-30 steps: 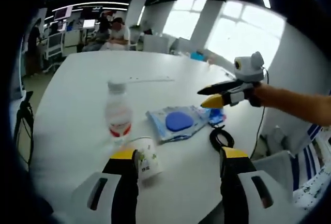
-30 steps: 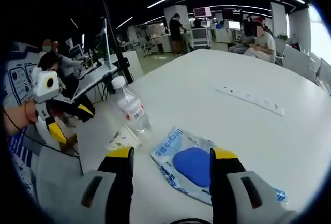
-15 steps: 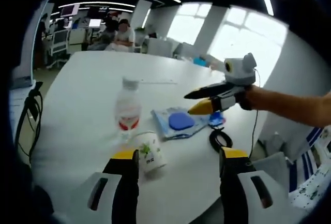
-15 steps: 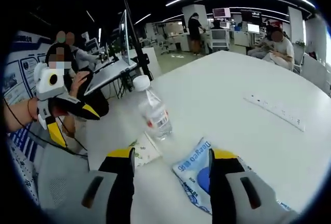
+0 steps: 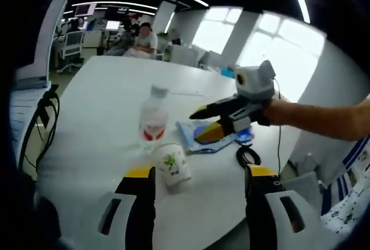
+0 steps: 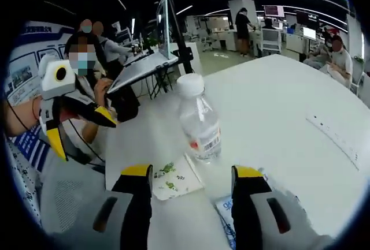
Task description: Arrange the tabletop items into an orderly group along one side of the table until the central work area is clear of visible clutter.
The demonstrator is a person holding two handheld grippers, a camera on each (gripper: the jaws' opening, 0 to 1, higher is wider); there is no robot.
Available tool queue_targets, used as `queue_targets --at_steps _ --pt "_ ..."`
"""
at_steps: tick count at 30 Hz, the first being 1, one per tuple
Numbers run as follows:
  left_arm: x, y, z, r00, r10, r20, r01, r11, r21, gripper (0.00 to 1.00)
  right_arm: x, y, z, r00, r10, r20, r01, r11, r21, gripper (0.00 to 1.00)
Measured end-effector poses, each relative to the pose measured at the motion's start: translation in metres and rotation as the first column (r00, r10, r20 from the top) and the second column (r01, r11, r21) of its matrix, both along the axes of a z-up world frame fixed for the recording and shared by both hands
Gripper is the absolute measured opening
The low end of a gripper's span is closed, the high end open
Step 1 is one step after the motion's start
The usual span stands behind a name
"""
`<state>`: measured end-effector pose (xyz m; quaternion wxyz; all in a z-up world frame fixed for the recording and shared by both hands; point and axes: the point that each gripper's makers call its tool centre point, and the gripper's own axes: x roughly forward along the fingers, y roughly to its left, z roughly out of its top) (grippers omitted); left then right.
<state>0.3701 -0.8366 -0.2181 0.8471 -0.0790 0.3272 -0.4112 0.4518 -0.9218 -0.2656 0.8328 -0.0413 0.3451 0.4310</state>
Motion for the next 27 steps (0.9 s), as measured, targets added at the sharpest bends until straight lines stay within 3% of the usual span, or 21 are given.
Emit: queue_targets --at_steps 16,27 --pt "0.001 0.016 -0.003 0.999 0.045 -0.017 -0.045 0.999 -0.017 0.58 0.001 0.024 -0.021 0.99 0.122 -0.066 -0.123 0.992 -0.003 0.44" --pt "0.004 0.02 -0.009 0.997 0.069 -0.035 -0.069 0.997 -0.019 0.57 -0.001 0.025 -0.034 0.966 0.229 -0.122 -0.233 0.972 -0.016 0.36"
